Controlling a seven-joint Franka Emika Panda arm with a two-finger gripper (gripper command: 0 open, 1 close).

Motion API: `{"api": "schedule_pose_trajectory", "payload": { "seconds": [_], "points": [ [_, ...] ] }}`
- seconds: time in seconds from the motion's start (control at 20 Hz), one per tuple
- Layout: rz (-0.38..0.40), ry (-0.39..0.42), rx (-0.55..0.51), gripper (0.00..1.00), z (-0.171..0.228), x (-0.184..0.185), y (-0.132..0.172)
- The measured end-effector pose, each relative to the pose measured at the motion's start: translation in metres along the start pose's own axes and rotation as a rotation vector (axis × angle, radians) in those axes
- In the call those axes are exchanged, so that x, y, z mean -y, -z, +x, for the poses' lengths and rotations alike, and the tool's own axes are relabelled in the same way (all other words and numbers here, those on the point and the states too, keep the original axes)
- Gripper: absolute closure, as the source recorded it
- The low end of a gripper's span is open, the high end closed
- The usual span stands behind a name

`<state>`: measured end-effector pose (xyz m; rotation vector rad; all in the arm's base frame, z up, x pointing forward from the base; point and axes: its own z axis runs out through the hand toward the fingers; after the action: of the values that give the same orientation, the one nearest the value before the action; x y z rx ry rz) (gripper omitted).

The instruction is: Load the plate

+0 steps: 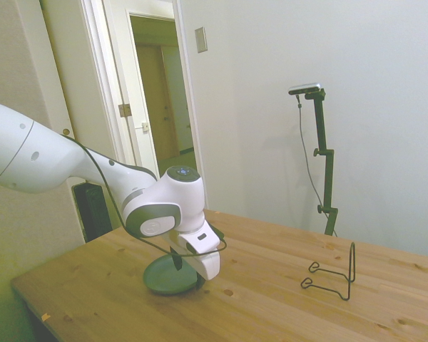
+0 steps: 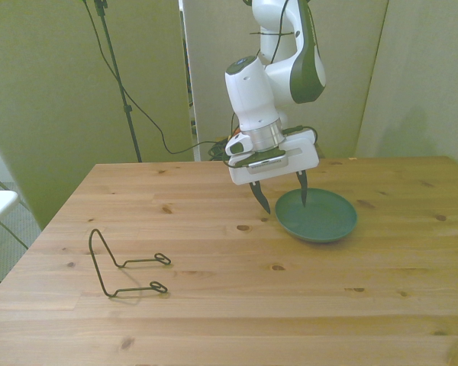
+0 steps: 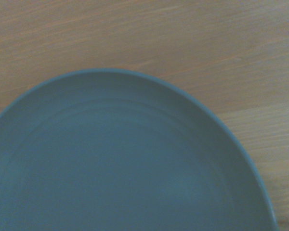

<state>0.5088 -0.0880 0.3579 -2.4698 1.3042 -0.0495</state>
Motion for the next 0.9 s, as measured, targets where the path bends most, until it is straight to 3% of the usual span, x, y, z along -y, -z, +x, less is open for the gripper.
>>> {"api": "schedule_pose_trajectory", "payload": {
  "seconds": [0.3, 0.35, 0.9],
  "points": [
    [0.031, -0.026, -0.001, 0.00, 0.0009, 0.0023, -0.0096],
    [0.034, -0.026, 0.000, 1.00, 0.0011, 0.0023, -0.0097],
    [0.035, -0.027, 0.004, 1.00, 0.0071, -0.0038, -0.0102]
  ]
}}
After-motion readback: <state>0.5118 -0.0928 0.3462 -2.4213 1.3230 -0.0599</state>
